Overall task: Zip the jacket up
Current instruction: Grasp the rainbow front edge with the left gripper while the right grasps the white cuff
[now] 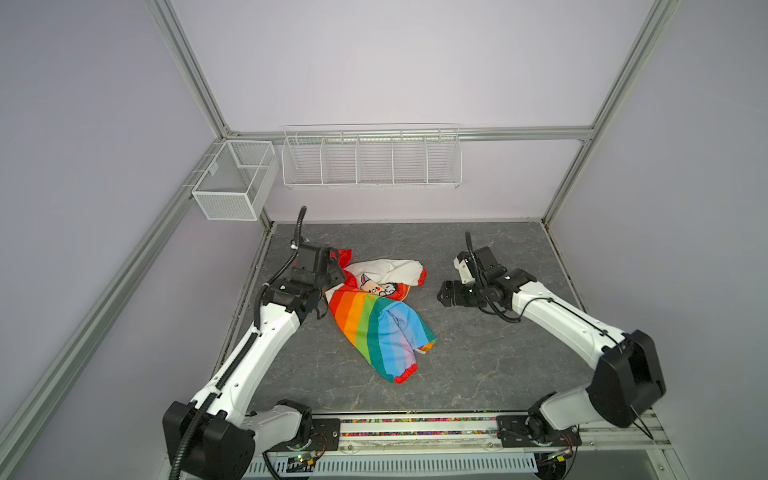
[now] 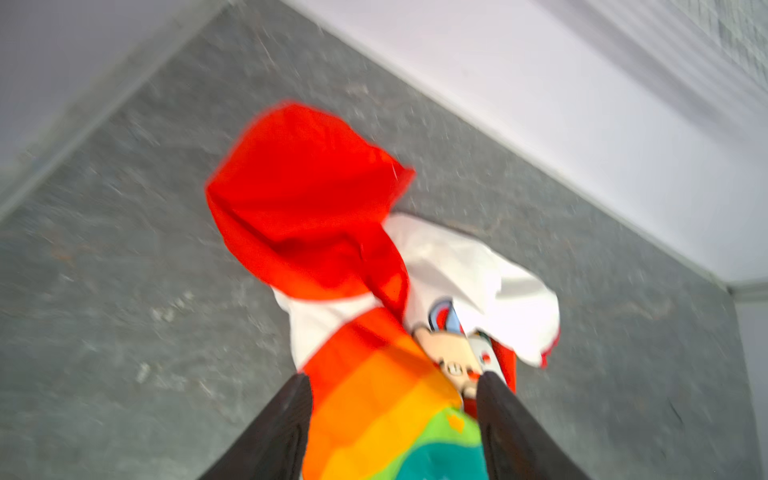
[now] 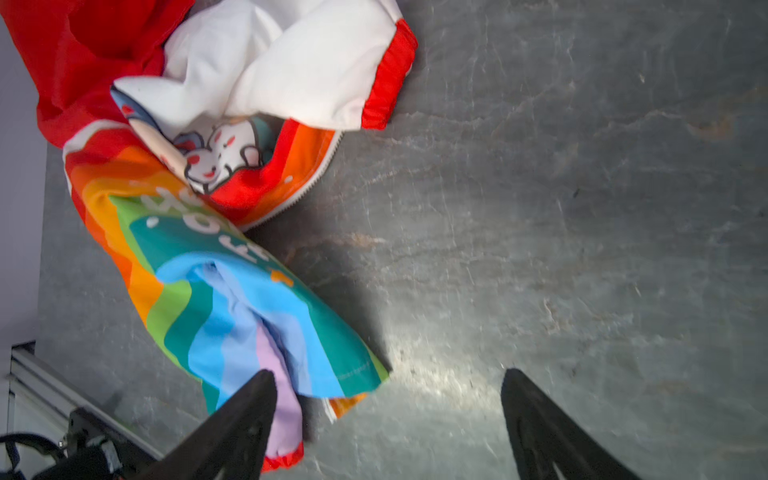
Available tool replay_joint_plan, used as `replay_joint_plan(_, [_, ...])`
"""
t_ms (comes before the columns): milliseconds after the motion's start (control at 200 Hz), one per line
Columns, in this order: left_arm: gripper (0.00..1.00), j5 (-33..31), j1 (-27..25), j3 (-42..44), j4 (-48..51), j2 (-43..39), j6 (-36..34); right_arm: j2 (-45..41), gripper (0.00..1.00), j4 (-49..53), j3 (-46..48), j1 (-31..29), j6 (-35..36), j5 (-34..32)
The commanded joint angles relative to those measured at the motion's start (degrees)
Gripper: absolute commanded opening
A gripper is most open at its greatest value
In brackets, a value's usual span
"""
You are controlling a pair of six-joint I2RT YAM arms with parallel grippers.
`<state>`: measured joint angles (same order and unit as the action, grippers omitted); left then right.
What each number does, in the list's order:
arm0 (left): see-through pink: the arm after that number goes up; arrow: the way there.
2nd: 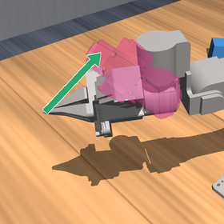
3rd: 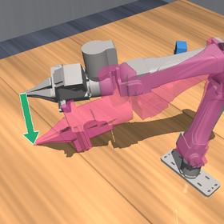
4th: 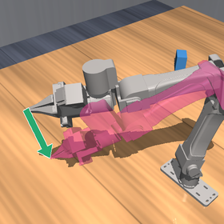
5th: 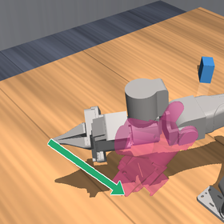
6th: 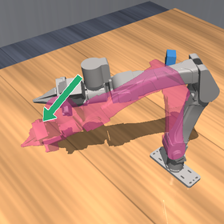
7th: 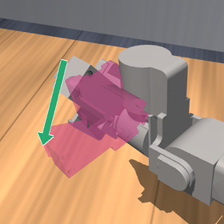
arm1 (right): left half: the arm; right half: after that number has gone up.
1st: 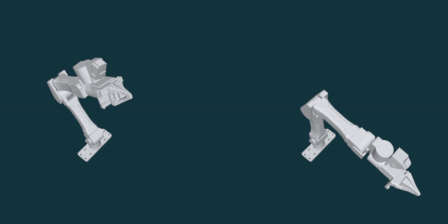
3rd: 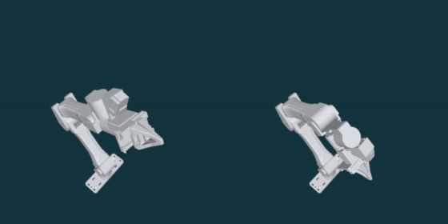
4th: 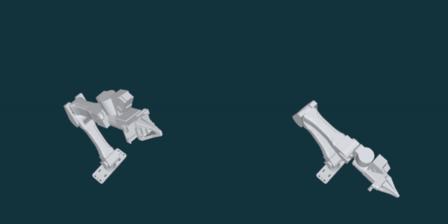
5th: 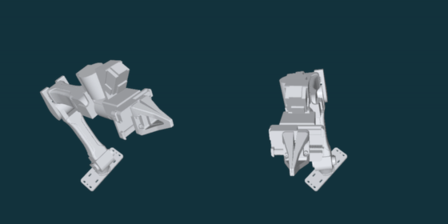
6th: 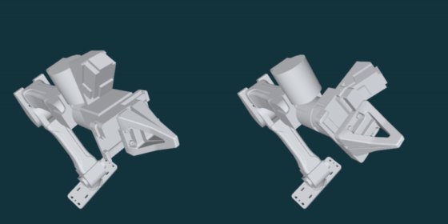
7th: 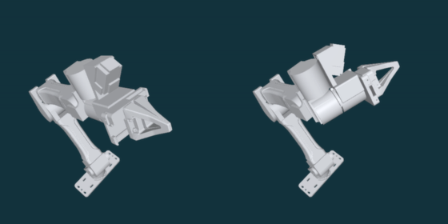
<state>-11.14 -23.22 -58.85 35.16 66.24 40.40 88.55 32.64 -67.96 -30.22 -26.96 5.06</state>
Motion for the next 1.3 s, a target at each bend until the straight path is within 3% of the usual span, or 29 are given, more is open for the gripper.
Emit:
replay_joint_plan(0, [0.64,6.8,-2.1,10.5,-5.0,-2.5,9.5,7.1,0.83,-4.1,-5.8,-0.4,-2.3,2.0])
replay_joint_plan(220, [0.65,8.6,-2.5,25.1,-11.9,-7.3,15.5,22.9,0.82,-4.2,-19.5,0.0,-4.4,2.0])
replay_joint_plan(535, [0.67,6.6,-1.1,25.9,-14.8,-2.1,13.6,37.8,0.78,-3.8,-31.1,0.4,-7.3,3.8])
replay_joint_plan(650, [0.67,7.5,0.8,25.6,-16.9,0.2,12.5,39.1,0.67,-4.9,-31.3,0.4,-7.9,4.8])
replay_joint_plan(710, [0.66,7.8,1.5,25.2,-17.5,1.3,11.8,39.3,0.52,-5.2,-31.0,0.4,-7.9,5.2])
replay_joint_plan(805, [0.57,8.5,2.5,24.7,-18.6,3.0,10.6,38.3,0.33,-5.0,-29.7,0.4,-7.4,5.2])
replay_joint_plan(940, [0.38,9.6,3.0,23.5,-18.5,5.3,9.6,33.9,0.17,-6.1,-24.1,0.5,-6.3,3.9])
replay_joint_plan(1075, [0.2,11.2,3.0,21.7,-18.4,8.0,7.5,29.3,0.08,-7.2,-18.6,1.0,-5.1,3.2])
replay_joint_plan(1210, [0.02,12.8,3.0,18.9,-17.9,11.5,5.4,25.0,0.07,-6.9,-14.2,1.3,-3.9,1.6])
replay_joint_plan(1295, [0.0,13.1,3.1,17.2,-17.4,13.2,4.6,22.2,0.07,-7.0,-11.4,1.6,-3.6,1.2])
